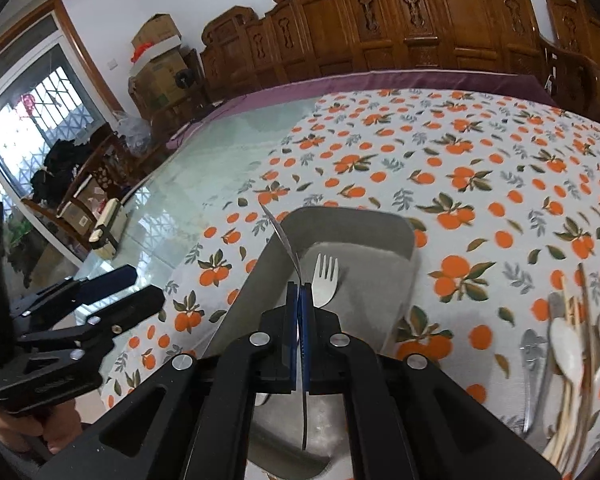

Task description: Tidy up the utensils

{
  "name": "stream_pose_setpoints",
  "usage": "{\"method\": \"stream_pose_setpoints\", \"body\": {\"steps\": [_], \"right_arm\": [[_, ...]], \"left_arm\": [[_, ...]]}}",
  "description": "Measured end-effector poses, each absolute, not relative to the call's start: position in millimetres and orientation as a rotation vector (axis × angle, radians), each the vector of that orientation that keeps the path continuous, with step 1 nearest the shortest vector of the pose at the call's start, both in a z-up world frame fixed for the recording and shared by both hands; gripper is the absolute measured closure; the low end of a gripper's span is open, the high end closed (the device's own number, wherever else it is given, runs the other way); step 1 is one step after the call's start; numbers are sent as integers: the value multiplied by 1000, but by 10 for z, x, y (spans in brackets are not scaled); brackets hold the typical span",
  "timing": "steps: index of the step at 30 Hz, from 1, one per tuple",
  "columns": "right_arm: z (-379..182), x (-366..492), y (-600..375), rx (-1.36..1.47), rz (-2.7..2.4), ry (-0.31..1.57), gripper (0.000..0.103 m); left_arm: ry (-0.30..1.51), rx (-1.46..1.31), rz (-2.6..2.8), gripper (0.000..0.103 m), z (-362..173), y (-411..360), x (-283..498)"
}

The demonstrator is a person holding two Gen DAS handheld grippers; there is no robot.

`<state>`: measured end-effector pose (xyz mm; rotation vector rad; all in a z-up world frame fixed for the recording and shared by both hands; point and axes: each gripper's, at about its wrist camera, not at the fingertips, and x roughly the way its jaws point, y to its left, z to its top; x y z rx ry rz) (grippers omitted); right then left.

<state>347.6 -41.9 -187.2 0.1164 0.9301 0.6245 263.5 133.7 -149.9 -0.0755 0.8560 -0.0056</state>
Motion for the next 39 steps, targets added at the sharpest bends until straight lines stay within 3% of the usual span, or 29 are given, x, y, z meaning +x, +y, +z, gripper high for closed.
{"method": "stream_pose_setpoints", "body": {"steps": [13, 23, 35, 37, 39], "right_arm": [[-2183, 3401, -221, -62, 570, 963, 100], [-2045, 3300, -406, -58, 597, 922, 97], [-1515, 2844, -1696, -78, 462, 794, 97], [-1536, 2792, -1923, -78, 419, 797, 87], [-1577, 2749, -2096, -83, 384, 800, 85]], "left_arm": [[857, -73, 0, 48, -1524, 1350, 2641], [852, -61, -24, 48, -1512, 1203, 2636], [797, -32, -129, 48, -1408, 597, 2565], [792, -33, -148, 48, -1405, 495, 2548], [789, -33, -168, 48, -1407, 384, 2524]]}}
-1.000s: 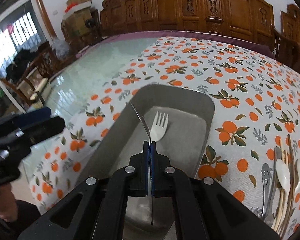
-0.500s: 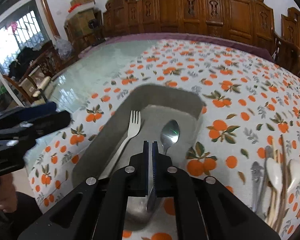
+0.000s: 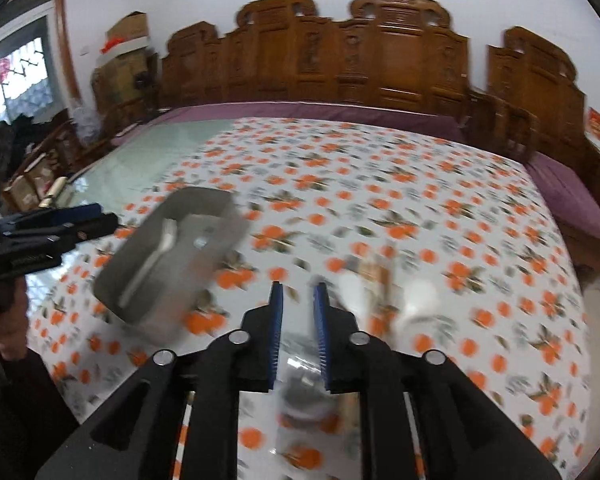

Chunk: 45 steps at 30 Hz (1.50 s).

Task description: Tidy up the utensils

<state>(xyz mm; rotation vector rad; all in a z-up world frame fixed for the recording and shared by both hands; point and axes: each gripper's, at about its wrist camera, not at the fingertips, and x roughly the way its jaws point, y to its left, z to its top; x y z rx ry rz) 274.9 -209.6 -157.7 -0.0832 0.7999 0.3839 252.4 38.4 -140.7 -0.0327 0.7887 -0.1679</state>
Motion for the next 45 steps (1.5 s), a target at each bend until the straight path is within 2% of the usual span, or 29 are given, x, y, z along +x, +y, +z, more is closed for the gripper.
{"method": "stream_pose_setpoints", "body": {"steps": [22, 43, 44, 45], "right_arm": [[-2335, 2767, -2840, 11, 283, 892, 85], [-2375, 2904, -2986, 75, 272, 905, 85], [-2377, 2905, -2988, 76, 272, 906, 85], [-2385, 2908, -2991, 75, 271, 908, 85]], "left_arm": [[814, 53, -346, 48, -1721, -662, 2369], [991, 55, -440, 48, -2395, -1247, 2717], [996, 43, -449, 49, -2408, -1253, 2730], [998, 34, -455, 55, -2415, -1256, 2741]]}}
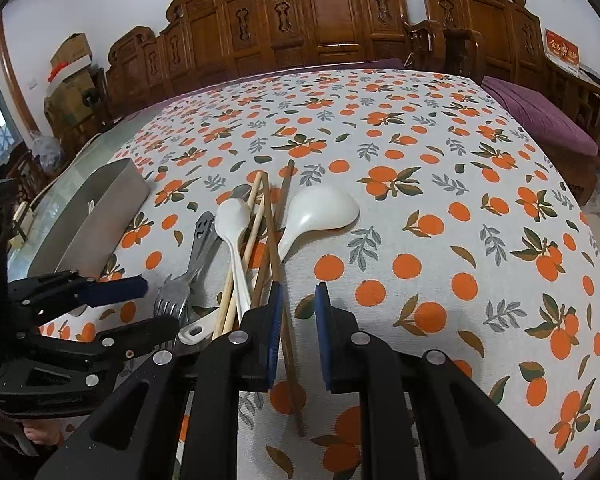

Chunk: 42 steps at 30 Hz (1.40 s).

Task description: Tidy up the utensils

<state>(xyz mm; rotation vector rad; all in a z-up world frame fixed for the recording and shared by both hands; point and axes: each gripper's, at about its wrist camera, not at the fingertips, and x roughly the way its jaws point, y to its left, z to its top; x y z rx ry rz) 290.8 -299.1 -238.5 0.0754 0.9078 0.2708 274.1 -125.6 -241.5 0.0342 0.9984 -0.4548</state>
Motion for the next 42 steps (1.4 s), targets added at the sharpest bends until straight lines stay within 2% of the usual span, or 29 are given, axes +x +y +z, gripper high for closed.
{"method": "stream_pose_setpoints", "body": {"steps": [11, 14, 28, 42], "right_arm": [[-2402, 2892, -2945, 45, 266, 908, 85], [-2403, 2889, -2938, 47, 266, 907, 85], [-2324, 2943, -2754, 34, 370, 850, 85], [-2439, 3305, -2462, -18, 394, 888, 85]], "left_arm": [[1036, -76, -508, 82, -2468, -1243, 2798], [1027, -88, -524, 100, -2405, -1232, 2761], [969, -26, -497, 101, -2196, -1140, 2640], [953, -10, -480, 101, -2186, -1069, 2646]]}}
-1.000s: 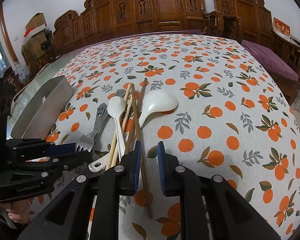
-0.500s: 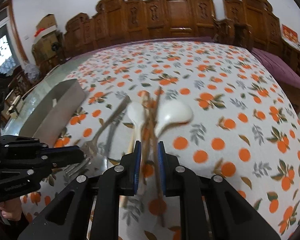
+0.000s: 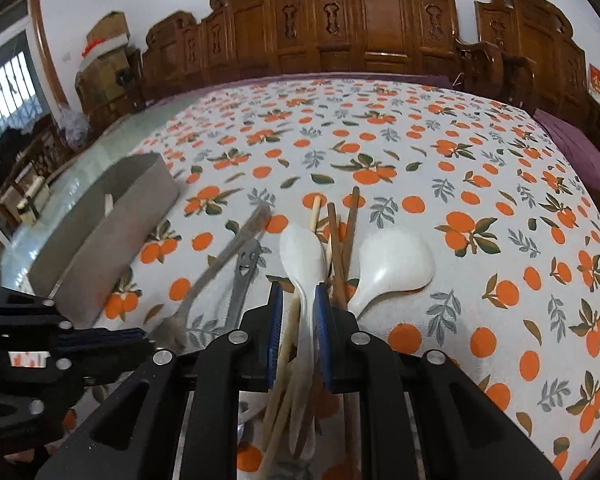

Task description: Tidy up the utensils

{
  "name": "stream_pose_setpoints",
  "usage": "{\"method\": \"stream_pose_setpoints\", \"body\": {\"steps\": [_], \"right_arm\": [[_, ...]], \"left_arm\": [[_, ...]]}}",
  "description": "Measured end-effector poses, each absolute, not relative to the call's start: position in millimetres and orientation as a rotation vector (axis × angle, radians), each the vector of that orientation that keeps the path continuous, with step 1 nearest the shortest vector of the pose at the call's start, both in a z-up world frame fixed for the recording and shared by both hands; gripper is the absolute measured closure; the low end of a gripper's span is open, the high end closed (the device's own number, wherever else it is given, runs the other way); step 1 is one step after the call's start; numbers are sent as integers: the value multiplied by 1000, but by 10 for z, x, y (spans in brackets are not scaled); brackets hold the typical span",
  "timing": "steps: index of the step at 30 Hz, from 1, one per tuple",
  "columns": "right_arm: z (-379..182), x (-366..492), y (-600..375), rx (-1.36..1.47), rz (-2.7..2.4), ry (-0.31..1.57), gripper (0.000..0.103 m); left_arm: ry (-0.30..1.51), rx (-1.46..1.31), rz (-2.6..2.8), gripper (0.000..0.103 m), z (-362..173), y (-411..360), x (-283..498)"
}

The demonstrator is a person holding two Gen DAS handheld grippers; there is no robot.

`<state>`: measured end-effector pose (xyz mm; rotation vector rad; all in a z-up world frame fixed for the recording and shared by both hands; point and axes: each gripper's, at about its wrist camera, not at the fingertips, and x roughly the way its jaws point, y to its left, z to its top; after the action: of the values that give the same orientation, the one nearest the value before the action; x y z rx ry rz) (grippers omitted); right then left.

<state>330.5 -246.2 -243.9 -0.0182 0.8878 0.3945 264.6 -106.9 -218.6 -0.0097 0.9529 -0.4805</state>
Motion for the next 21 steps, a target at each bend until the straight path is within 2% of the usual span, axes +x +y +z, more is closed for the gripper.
{"method": "stream_pose_setpoints", "body": {"steps": [7, 11, 21], "right_arm": [[-2571, 3315, -2412, -71, 374, 941, 85], [-2515, 3298, -2460, -42, 368, 924, 95], [-2286, 3198, -2597, 55, 381, 850, 95]], "left_arm": [[939, -11, -492, 101, -2134, -1081, 2631], [922, -3, -495, 101, -2072, -1055, 2579], [856, -9, -497, 101, -1810, -913, 2455]]}}
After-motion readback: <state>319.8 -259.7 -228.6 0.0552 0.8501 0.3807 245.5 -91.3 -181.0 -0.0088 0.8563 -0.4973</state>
